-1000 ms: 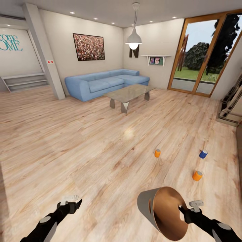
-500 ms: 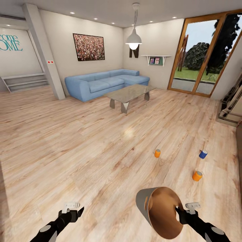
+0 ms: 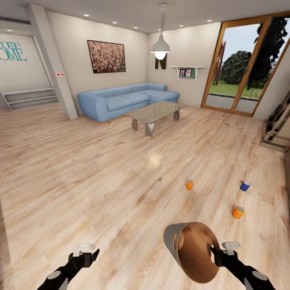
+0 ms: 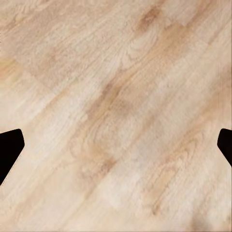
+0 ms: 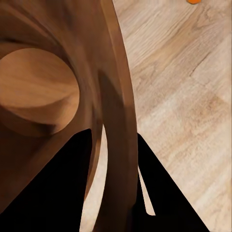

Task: Put the three can of soda from the living room inside the tash can in the kitchen.

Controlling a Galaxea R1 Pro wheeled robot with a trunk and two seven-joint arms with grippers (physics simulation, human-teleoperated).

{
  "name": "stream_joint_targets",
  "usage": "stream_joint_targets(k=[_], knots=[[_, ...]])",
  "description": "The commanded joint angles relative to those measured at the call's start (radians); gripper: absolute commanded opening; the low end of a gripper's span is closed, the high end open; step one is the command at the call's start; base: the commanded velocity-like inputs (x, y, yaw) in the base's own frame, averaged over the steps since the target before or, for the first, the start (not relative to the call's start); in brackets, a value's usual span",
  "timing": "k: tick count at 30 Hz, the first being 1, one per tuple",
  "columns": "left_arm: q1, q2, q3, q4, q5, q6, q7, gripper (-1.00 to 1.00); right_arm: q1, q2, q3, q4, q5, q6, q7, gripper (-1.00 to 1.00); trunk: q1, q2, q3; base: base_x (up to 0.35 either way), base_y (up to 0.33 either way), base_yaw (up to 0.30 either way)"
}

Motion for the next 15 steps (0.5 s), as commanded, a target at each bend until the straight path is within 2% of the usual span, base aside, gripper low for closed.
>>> stream_joint_targets(k=[1,6,15], knots=[[0.000,0.000,0.000,0.000,0.000,0.000,0.001,1.00,-0.001,0.000,-0.003,-0.001,-0.011,0.003,0.013,-1.00,0.000,0.000,0.000,0.182,0.105,-0.037],[0.000,0.000,0.000,0.001,0.000,0.000,0.002,1.00,-0.001,-0.001,-0.005,-0.002,-0.012,0.003,0.013,-1.00,0.000,0.000,0.004,0.205,0.107,-0.117],[0.000,0.000,0.000,0.001,0.000,0.000,0.003,1.00,-0.001,-0.001,-0.008,-0.002,-0.013,0.003,0.013,-1.00,0.000,0.000,0.013,0.231,0.086,-0.187]])
